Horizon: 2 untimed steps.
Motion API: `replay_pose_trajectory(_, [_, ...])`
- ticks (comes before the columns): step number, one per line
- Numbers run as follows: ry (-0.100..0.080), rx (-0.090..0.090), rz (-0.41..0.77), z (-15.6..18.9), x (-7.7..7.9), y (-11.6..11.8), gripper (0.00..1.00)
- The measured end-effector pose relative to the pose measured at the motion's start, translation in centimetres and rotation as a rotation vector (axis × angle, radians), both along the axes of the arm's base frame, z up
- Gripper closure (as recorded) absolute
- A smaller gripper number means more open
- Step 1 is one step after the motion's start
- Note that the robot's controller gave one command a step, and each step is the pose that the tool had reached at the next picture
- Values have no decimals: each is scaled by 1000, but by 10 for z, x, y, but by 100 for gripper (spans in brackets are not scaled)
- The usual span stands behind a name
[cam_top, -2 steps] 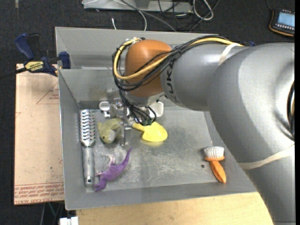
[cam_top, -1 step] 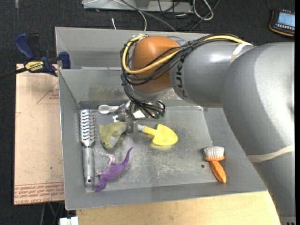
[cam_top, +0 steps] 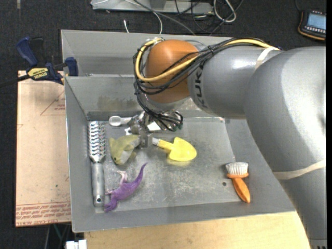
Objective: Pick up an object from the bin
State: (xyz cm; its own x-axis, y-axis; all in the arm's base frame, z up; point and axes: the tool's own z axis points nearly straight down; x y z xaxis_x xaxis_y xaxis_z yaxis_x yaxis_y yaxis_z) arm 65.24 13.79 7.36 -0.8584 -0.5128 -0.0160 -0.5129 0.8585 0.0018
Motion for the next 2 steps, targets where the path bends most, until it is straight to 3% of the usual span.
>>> replay_pose_trajectory(2, [9, 0, -2, 67, -3, 0, 100])
